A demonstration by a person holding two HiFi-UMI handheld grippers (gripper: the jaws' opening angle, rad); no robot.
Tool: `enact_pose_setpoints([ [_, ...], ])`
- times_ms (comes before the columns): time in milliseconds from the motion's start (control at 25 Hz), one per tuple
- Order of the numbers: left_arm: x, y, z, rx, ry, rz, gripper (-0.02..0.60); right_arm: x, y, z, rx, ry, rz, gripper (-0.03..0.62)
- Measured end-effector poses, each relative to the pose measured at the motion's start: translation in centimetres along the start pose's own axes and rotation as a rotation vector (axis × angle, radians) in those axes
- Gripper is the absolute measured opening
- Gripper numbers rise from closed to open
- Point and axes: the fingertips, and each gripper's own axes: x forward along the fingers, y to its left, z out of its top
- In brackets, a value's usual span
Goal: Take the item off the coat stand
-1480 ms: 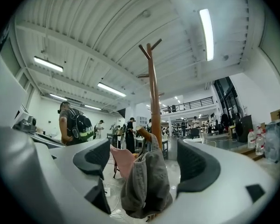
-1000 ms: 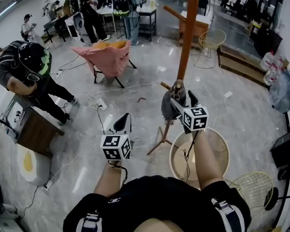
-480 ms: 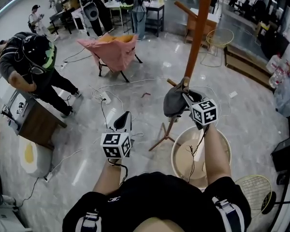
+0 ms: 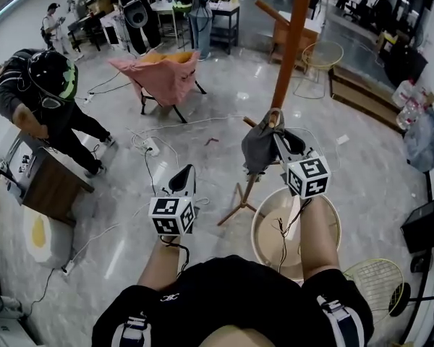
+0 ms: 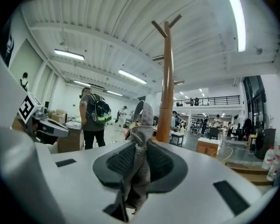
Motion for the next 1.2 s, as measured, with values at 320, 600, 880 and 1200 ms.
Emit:
enact_pose_setpoints([
  [320,0.5,-0.8,0.0,0.004,0.004,-0.031,0.012,-3.9,2.8,0.5,0.050,-0.050,0.022,0.084],
  [600,0.7,-2.8,0.4,0.032,-0.008,-0.089,0.012,-5.3,4.3,-4.8,0.125,0.040,-0.009,0.086],
  [880,0.2,-3.2,0.6,0.046,-0.010,-0.104,0.012,-6.2,5.4,-5.4,0.135,0.041,-0.015,0.086],
  [1200,0.0,-3.8,0.4,0.053,-0.010,-0.122,0.012,-7.0,5.6,-5.4,0.132,0.035,-0.026,0.085],
])
